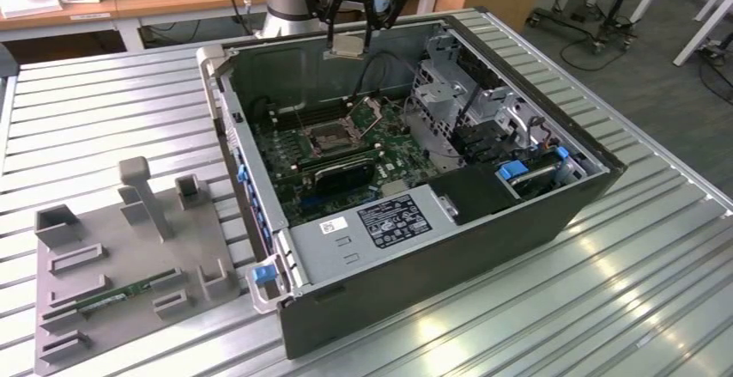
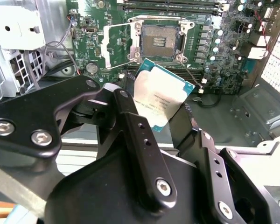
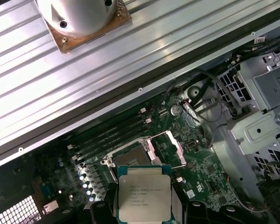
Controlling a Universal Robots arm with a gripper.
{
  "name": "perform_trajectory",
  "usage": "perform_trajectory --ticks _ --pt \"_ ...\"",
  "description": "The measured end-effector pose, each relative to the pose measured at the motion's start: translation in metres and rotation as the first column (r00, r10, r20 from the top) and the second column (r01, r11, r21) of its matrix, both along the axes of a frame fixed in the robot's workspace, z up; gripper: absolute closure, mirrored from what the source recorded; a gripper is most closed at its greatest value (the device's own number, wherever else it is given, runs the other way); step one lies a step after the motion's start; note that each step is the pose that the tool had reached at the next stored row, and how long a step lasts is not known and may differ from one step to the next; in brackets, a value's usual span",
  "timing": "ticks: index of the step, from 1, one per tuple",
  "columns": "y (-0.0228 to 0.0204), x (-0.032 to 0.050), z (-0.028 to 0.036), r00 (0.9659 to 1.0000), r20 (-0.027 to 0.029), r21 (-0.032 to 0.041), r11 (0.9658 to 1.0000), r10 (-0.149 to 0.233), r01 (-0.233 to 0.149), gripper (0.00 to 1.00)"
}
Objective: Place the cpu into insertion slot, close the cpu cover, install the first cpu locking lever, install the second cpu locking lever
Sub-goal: 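Place the cpu into insertion slot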
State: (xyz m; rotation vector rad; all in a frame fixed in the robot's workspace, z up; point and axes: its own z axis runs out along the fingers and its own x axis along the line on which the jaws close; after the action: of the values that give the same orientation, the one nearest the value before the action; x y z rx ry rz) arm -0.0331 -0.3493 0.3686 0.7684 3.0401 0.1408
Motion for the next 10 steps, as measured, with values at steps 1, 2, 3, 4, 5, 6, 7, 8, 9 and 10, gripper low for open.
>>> perform_trajectory --ticks 1,2,3,4,5,6,7,8,9,10 --pt "0.0000 0.0000 0.0000 1.0000 0.0000 0.0000 1.0000 -0.007 0.007 0.46" --pt "0.0000 0.0000 0.0000 0.9999 0.0000 0.0000 0.9999 -0.015 0.015 0.46" --pt "0.0000 0.0000 0.0000 0.9998 -0.0001 -0.0001 0.9998 -0.021 0.021 0.46" --pt "0.0000 0.0000 -0.0001 0.9997 -0.0001 0.0000 0.9997 -0.023 0.023 0.46" --pt "0.0000 0.0000 0.0000 0.9997 0.0000 0.0000 0.9997 -0.023 0.023 0.46" --pt "0.0000 0.0000 0.0000 0.9997 0.0000 0.0000 0.9997 -0.023 0.023 0.46" --pt "0.0000 0.0000 -0.0001 0.9997 0.0000 0.0000 0.9997 -0.024 0.024 0.46" --pt "0.0000 0.0000 -0.0001 0.9997 0.0000 0.0000 0.9997 -0.024 0.024 0.46" --pt "0.0000 0.0000 -0.0001 0.9997 0.0000 0.0000 0.9997 -0.024 0.024 0.46" --pt "0.0000 0.0000 -0.0001 0.9997 0.0000 0.0000 0.9997 -0.024 0.024 0.46"
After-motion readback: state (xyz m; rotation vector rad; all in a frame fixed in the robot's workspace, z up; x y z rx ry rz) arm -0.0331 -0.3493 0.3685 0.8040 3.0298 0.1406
